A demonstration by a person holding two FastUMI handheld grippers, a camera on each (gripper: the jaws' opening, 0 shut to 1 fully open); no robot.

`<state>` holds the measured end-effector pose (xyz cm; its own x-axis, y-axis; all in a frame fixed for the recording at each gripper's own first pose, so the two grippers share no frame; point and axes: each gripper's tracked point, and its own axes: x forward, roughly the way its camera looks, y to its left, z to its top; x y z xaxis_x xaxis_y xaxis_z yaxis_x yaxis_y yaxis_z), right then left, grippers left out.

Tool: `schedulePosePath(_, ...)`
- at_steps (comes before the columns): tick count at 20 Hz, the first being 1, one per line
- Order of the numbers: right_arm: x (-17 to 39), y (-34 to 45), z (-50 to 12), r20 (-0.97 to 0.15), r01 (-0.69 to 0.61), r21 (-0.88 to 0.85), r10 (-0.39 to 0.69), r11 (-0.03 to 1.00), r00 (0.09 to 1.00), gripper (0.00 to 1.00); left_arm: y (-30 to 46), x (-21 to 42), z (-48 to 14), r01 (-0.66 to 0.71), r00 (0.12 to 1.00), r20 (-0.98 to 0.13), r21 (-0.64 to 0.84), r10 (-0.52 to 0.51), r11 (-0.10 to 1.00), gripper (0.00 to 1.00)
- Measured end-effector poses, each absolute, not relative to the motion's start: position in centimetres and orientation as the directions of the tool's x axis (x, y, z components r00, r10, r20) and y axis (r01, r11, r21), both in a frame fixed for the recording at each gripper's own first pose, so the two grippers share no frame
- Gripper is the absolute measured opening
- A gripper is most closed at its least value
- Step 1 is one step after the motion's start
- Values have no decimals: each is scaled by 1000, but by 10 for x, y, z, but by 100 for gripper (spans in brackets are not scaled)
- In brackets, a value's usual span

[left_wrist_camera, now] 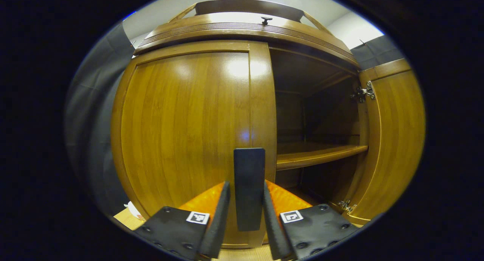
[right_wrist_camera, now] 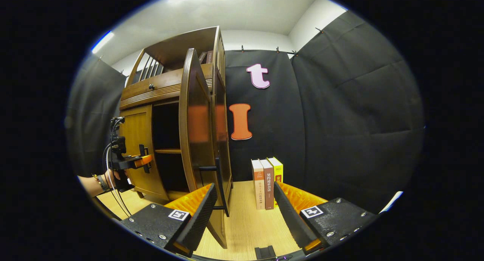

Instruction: Open the right door of the double-door shoe cabinet with the right hand, and open the left door with the left hand.

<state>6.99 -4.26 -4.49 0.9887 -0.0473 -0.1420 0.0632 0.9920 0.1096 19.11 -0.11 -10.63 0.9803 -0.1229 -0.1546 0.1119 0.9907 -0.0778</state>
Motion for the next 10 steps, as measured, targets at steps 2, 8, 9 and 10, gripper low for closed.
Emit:
schedulePosePath(2, 68, -41, -46, -148, 59, 105, -44, 993, 988, 92, 0, 191, -110, 97, 979, -172, -54, -105, 994, 41)
schedulePosePath(8, 63, -32, -46, -144, 39, 118, -22, 992, 989, 92, 4, 179, -107, 39, 985, -166, -9, -40, 999, 33)
schedulePosePath(9, 62, -32, -44, -141, 37, 117, -20, 992, 990, 92, 6, 175, -104, 32, 985, -169, 4, -31, 999, 33)
schedulePosePath(10, 62, -32, -44, -138, 36, 117, -20, 992, 990, 92, 7, 168, -103, 26, 985, -169, 15, -23, 1000, 31)
